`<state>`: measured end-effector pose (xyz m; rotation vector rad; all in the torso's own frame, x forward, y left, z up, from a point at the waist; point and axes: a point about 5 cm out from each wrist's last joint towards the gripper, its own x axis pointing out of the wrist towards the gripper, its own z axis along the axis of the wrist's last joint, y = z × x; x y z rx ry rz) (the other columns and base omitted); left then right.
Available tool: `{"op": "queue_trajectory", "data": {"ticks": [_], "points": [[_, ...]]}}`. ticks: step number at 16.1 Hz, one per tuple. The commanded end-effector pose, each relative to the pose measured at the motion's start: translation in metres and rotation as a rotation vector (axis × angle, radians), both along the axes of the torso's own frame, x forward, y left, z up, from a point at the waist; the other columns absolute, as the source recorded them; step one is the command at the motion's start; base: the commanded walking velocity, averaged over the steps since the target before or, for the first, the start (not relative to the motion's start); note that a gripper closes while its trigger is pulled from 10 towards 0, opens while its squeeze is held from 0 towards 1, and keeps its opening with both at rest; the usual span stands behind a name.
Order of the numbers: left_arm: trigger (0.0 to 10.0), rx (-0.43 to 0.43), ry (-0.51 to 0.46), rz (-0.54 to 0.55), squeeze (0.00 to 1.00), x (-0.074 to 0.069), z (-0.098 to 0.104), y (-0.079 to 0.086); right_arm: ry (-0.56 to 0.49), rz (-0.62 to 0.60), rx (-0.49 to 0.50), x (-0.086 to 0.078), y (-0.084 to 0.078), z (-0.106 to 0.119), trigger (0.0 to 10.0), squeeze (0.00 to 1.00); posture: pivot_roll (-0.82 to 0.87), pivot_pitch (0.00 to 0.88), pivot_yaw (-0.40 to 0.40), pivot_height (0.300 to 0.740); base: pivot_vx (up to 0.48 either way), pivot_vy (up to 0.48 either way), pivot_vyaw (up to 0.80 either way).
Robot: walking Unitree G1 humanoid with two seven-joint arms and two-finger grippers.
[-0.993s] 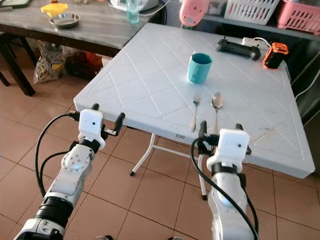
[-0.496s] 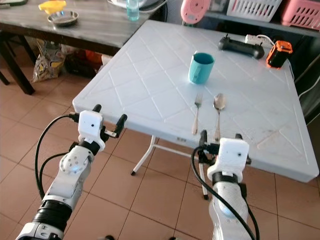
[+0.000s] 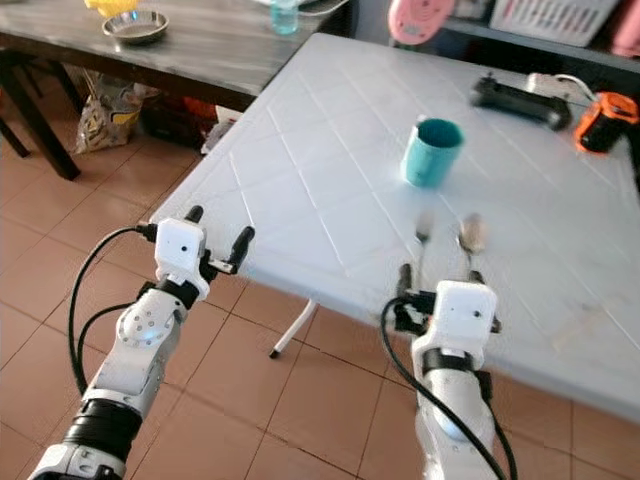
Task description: Setting the table
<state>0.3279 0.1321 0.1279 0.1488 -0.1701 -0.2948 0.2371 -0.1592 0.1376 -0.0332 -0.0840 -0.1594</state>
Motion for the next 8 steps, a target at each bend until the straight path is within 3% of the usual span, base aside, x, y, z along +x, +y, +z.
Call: {"op": "queue_trajectory", "data": {"ticks": [1,5,8], "points": [[10.0,0.0,0.003,-0.022,0.0,-0.001,0.0,-0.007,-0.009,-0.028,-0.014,-0.004,-0.008,0.002,10.0,0.0,0.05,0.166,-0.024,0.74,0.405,0.0,0.0],[10.0,-0.024,0.015,-0.021,0.0,-0.004,-0.002,-0.005,-0.003,-0.024,-0.014,-0.005,-0.007,0.001,10.0,0.0,0.05,0.167,-0.026,0.74,0.359,0.0,0.0],[10.0,-0.007,0.037,-0.046,0.0,-0.013,-0.01,-0.006,0.012,-0.013,-0.011,-0.007,-0.005,-0.002,10.0,0.0,0.06,0.165,-0.027,0.74,0.0,0.0,0.0]]}}
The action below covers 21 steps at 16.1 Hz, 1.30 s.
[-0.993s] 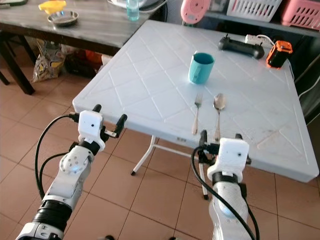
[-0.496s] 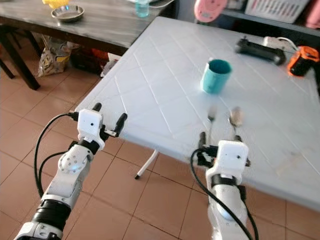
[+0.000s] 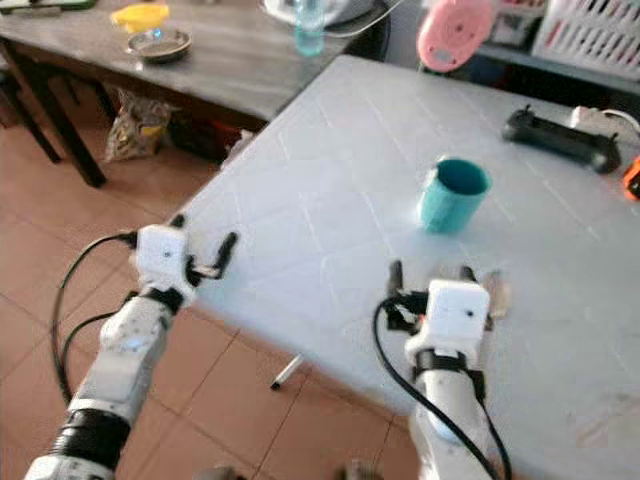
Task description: Setting the table
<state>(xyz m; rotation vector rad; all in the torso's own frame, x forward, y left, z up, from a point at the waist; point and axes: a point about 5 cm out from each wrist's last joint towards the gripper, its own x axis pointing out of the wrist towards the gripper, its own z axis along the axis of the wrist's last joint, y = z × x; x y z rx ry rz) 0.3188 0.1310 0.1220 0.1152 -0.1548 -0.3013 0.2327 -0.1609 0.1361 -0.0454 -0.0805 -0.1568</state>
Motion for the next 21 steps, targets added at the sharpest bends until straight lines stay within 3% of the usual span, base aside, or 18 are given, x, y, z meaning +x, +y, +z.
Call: {"op": "queue_trajectory", "data": {"ticks": [1,9,14,18,20,21], "points": [[10.0,0.033,0.027,-0.057,0.0,-0.009,-0.008,-0.005,0.014,-0.018,0.006,-0.004,-0.003,-0.001,10.0,0.0,0.06,0.164,-0.028,0.74,0.0,0.0,0.0],[10.0,0.137,0.092,-0.171,0.0,-0.051,-0.024,0.02,0.108,0.032,0.062,-0.032,0.007,-0.012,10.0,0.0,0.06,0.192,-0.02,0.74,0.0,0.0,0.0],[10.0,0.148,0.105,-0.183,0.0,-0.057,-0.026,0.022,0.169,0.073,0.109,-0.039,0.013,-0.021,10.0,0.0,0.06,0.206,-0.025,0.74,0.0,0.0,0.0],[10.0,0.126,0.006,-0.193,0.0,-0.048,-0.002,0.015,0.181,0.055,0.133,-0.036,0.01,-0.028,10.0,0.0,0.06,0.19,-0.012,0.74,0.0,0.0,0.0],[10.0,0.142,-0.018,-0.155,0.0,-0.046,0.003,0.019,0.188,0.042,0.148,-0.034,0.011,-0.029,10.0,0.0,0.06,0.193,-0.022,0.74,0.0,0.0,0.0],[10.0,0.166,-0.056,-0.083,0.0,-0.044,0.009,0.027,0.19,0.056,0.132,-0.034,0.012,-0.028,10.0,0.0,0.07,0.19,-0.029,0.74,0.0,0.0,0.0]]}}
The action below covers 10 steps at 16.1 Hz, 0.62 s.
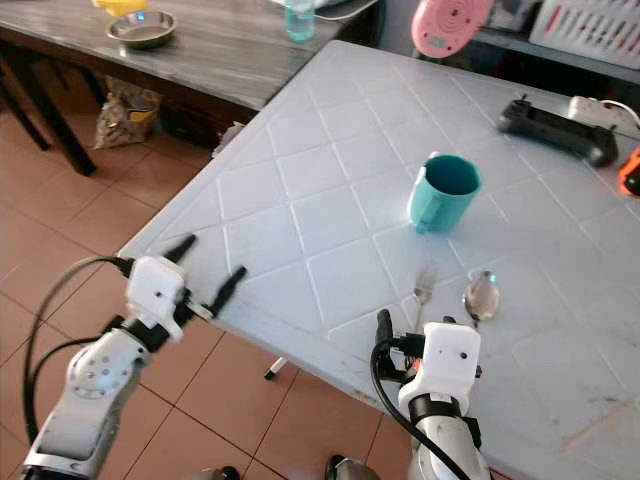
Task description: Setting the table
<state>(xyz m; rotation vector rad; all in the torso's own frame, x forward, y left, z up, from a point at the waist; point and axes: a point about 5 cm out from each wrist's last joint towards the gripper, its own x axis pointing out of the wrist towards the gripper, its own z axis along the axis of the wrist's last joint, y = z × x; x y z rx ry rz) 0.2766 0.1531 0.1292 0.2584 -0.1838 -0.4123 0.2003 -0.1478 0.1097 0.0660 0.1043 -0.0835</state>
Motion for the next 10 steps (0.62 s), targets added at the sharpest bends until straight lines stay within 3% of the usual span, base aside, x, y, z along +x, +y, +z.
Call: {"op": "queue_trajectory", "data": {"ticks": [1,3,6,8,10], "points": [[10.0,0.017,-0.035,0.065,0.0,0.001,0.005,0.011,0.018,-0.007,-0.004,-0.001,-0.001,-0.004,10.0,0.0,0.07,0.187,-0.031,0.74,0.0,0.0,0.0],[10.0,-0.024,-0.08,0.088,0.0,0.003,0.023,0.007,0.038,-0.028,-0.011,-0.001,-0.007,-0.008,10.0,0.0,0.09,0.185,-0.039,0.74,0.0,0.0,0.0],[10.0,-0.061,-0.1,0.023,0.0,0.006,0.037,-0.008,0.065,-0.036,-0.002,0.002,-0.007,-0.013,10.0,0.0,0.11,0.195,-0.037,0.74,0.0,0.0,0.0],[10.0,-0.048,-0.036,-0.034,0.0,0.002,0.025,-0.011,0.065,-0.022,0.012,0.005,-0.001,-0.012,10.0,0.0,0.1,0.2,-0.03,0.74,0.0,0.0,0.0],[10.0,-0.067,0.095,-0.221,0.0,-0.007,0.011,-0.025,0.07,-0.021,0.022,0.007,0.002,-0.013,10.0,0.0,0.09,0.2,-0.027,0.74,0.0,0.0,0.0]]}}
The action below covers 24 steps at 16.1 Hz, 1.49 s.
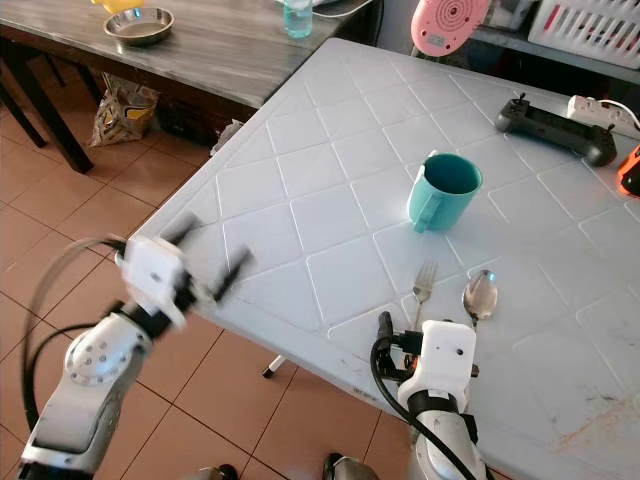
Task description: Setting the table
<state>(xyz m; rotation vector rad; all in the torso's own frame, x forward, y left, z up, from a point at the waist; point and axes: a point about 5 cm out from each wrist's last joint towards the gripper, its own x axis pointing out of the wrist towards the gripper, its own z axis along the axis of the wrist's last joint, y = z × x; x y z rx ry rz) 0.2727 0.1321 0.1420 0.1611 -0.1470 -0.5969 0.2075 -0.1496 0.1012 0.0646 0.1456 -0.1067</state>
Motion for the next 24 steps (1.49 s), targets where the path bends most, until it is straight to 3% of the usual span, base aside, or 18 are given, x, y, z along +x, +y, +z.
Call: {"op": "queue_trajectory", "data": {"ticks": [1,5,12,15,22,24], "points": [[10.0,-0.025,0.058,-0.077,0.0,-0.002,-0.003,-0.009,0.01,-0.008,0.044,0.001,0.004,-0.002,10.0,0.0,0.09,0.196,-0.026,0.74,0.0,0.0,0.0],[10.0,-0.022,0.039,-0.062,0.0,0.008,0.0,-0.01,-0.004,-0.023,0.025,0.003,-0.001,0.002,10.0,0.0,0.07,0.178,-0.02,0.74,0.0,0.0,0.0],[10.0,-0.058,0.048,0.011,0.0,0.018,0.0,-0.012,-0.013,-0.001,0.014,0.008,-0.002,0.005,10.0,0.0,0.06,0.161,-0.034,0.74,0.0,0.0,-0.76],[10.0,-0.065,0.064,-0.013,0.0,0.016,-0.004,-0.015,-0.021,0.042,0.024,0.017,0.005,0.007,10.0,0.0,0.06,0.164,-0.039,0.74,0.0,0.0,-0.76],[10.0,-0.035,0.094,-0.11,0.0,0.01,-0.006,-0.015,-0.015,0.13,0.086,0.033,0.03,0.01,10.0,0.0,0.09,0.174,-0.037,0.74,0.0,0.0,0.0],[10.0,-0.026,0.099,-0.133,0.0,0.008,-0.005,-0.015,-0.004,0.11,0.103,0.033,0.03,0.011,10.0,0.0,0.09,0.18,-0.035,0.74,0.0,0.0,0.0]]}}
